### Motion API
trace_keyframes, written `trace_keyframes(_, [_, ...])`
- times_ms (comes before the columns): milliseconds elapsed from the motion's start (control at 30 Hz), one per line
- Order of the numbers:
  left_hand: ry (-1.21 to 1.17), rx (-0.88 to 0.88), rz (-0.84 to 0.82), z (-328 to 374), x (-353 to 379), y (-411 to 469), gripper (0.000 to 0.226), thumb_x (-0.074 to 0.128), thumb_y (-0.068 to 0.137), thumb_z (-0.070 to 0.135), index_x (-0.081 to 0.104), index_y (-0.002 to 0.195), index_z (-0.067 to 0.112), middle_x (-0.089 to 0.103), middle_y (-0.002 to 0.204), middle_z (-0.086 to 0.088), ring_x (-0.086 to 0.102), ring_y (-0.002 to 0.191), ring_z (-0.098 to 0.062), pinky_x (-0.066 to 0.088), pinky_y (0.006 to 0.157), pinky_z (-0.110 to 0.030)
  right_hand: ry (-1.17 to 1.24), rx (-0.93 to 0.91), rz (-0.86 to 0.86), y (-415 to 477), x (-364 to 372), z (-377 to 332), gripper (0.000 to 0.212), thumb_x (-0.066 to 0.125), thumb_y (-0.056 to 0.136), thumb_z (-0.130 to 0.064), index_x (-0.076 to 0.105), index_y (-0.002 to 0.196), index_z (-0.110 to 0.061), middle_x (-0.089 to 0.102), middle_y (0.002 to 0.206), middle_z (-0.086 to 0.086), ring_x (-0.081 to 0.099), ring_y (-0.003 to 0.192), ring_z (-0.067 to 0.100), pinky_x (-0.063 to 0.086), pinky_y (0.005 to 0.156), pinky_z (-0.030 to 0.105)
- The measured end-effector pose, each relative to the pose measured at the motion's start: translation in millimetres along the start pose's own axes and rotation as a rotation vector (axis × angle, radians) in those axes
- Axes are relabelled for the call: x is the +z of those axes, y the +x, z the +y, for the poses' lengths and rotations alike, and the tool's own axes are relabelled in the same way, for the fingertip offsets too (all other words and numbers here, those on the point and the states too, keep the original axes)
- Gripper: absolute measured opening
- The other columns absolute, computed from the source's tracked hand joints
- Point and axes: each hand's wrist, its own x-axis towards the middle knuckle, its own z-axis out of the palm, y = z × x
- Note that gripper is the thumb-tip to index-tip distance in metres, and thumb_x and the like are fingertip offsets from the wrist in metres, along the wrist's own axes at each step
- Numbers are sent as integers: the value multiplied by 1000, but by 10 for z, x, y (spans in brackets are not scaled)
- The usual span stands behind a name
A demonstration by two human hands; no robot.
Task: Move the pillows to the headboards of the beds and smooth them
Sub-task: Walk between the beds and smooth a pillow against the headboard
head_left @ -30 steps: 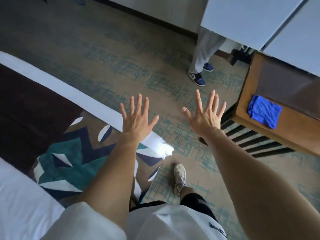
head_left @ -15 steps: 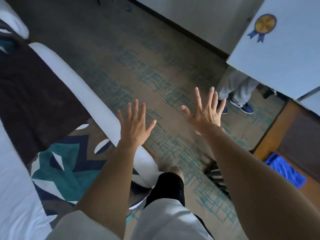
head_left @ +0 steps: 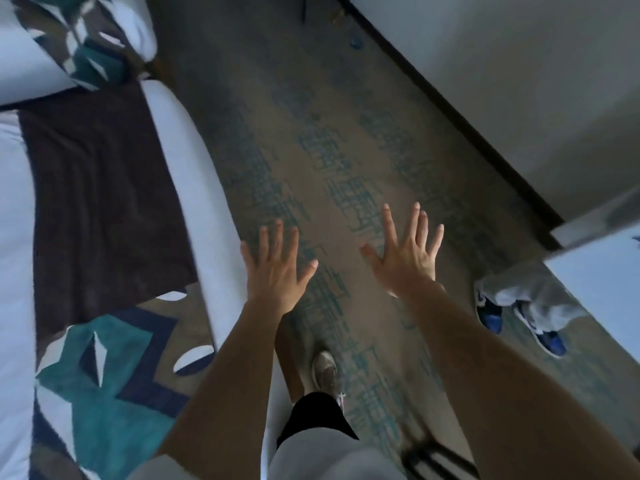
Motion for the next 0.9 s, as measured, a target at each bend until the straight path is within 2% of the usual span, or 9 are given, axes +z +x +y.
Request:
trace_keyframes(167, [34, -71, 21, -109, -224, 513, 88, 6, 93, 75, 0, 164, 24, -8, 172, -7, -8, 158, -34, -3, 120, -66, 17, -88, -29, 717, -154, -244, 94, -4, 83, -82, -8, 163, -33, -12, 168, 26, -6, 157, 38, -11, 121, 64])
trace_keyframes(300, [39, -132, 44, -163, -424, 900, 88, -2, 92, 74, -6, 163, 23, -14, 171, -7, -11, 157, -34, -3, 121, -66, 6, -176, -32, 1250, -228, -423, 87, 6, 92, -81, -8, 163, -33, -13, 168, 25, -6, 157, 39, -11, 121, 65])
trace_keyframes(433, [18, -196, 42, -196, -561, 1366, 83, 2, 96, 72, -12, 162, 24, -21, 170, -5, -17, 156, -33, -5, 121, -66, -34, -255, -42, 1826, -271, -569, 89, 1, 90, -83, -8, 163, -33, -12, 168, 26, -4, 157, 39, -10, 121, 65])
trace_keyframes(667, [46, -349, 60, -246, -850, 2360, 83, 5, 97, 72, -14, 162, 23, -21, 170, -6, -16, 156, -33, -1, 122, -67, -38, -383, -74, 3062, -444, -874, 88, 10, 93, -80, -10, 163, -31, -18, 168, 22, -12, 157, 38, -12, 121, 65])
trace_keyframes(767, [14, -411, 72, -236, -986, 2773, 86, -3, 92, 73, -14, 161, 23, -21, 170, -6, -16, 156, -33, 2, 122, -68, -10, -426, -93, 3575, -582, -1019, 86, 14, 95, -79, -10, 162, -30, -18, 168, 22, -13, 156, 38, -14, 120, 65])
trace_keyframes(900, [-12, -480, 90, -191, -1128, 3215, 91, -10, 86, 75, -11, 162, 24, -20, 170, -6, -15, 156, -34, 4, 122, -68, 21, -500, -60, 4061, -680, -1238, 86, 18, 95, -78, -7, 162, -32, -9, 168, 25, -7, 157, 39, -12, 121, 65])
